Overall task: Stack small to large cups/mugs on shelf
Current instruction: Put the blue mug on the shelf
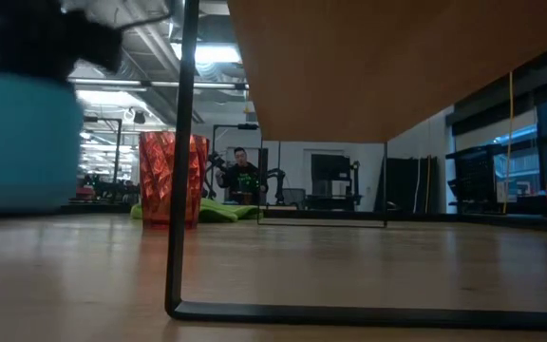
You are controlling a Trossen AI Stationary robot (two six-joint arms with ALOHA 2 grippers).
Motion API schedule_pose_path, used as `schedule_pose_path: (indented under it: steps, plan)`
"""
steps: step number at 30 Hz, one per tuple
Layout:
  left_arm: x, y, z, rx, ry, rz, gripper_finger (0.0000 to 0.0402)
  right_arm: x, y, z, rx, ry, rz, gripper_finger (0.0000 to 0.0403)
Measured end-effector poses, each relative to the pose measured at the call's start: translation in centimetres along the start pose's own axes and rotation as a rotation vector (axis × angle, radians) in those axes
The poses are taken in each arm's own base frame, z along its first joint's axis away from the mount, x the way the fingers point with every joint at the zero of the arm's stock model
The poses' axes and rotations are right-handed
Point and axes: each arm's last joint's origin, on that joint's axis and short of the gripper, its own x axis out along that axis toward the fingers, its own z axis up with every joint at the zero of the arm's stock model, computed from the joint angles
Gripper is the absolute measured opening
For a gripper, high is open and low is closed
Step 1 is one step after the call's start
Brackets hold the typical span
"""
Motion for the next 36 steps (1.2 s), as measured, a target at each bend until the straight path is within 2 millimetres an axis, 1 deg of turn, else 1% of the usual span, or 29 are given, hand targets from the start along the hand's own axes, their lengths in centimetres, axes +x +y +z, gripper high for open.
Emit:
schedule_pose_path:
  steps: [2, 5, 7, 9, 12, 14, 17, 20, 22, 25, 27, 30, 33, 36]
  plan:
    - [-2.2, 0.5, 1.3, 0.003, -0.011, 0.012, 0.0005, 0.0, 0.0, 0.0, 0.000, 0.000, 0.000, 0.0010]
    - [-6.4, 1.4, 3.5, -0.005, -0.030, -0.004, 0.0004, 0.0, 0.0, 0.0, 0.000, 0.000, 0.000, 0.0010]
    - [-8.6, 2.2, 4.9, -0.024, -0.038, -0.012, 0.0004, 0.0, 0.0, 0.0, 0.000, 0.000, -0.001, 0.0010]
    - [-10.1, 2.6, 6.7, -0.027, -0.066, -0.016, 0.0003, 0.0, 0.0, 0.0, 0.000, 0.000, 0.000, 0.0010]
    - [-12.1, 2.6, 10.1, 0.013, -0.127, -0.016, 0.0003, 0.0, 0.0, 0.0, 0.000, 0.000, 0.000, 0.0010]
    - [-12.8, 2.6, 12.7, 0.067, -0.138, 0.009, 0.0002, 0.0, 0.0, 0.0, 0.000, 0.000, 0.000, 0.0010]
    - [-13.0, 3.1, 16.8, 0.118, -0.146, 0.059, 0.0002, 0.0, 0.0, 0.0, 0.000, 0.000, 0.000, 0.0010]
    - [-12.9, 4.0, 20.6, 0.140, -0.181, 0.066, 0.0002, 0.0, 0.0, 0.0, 0.000, 0.001, 0.000, 0.0010]
    - [-12.6, 4.4, 22.8, 0.143, -0.199, 0.045, 0.0002, 0.0, 0.0, 0.0, 0.000, 0.001, 0.000, 0.0010]
    - [-12.1, 4.7, 25.4, 0.143, -0.225, 0.003, 0.0001, 0.0, 0.0, 0.0, 0.001, 0.001, 0.000, 0.0010]
    - [-11.4, 4.6, 26.7, 0.152, -0.228, -0.031, 0.0001, 0.0, 0.0, 0.0, 0.001, 0.002, 0.000, 0.0010]
    - [-9.4, 4.3, 28.1, 0.182, -0.186, -0.071, 0.0001, 0.0, 0.0, 0.0, 0.001, 0.002, 0.000, 0.0010]
    - [-7.2, 3.6, 28.9, 0.214, -0.136, -0.094, 0.0002, 0.0, 0.0, 0.0, 0.001, 0.002, 0.000, 0.0010]
    - [-6.1, 2.9, 29.3, 0.250, -0.117, -0.107, 0.0002, 0.0, 0.0, 0.0, 0.001, 0.002, 0.000, 0.0010]
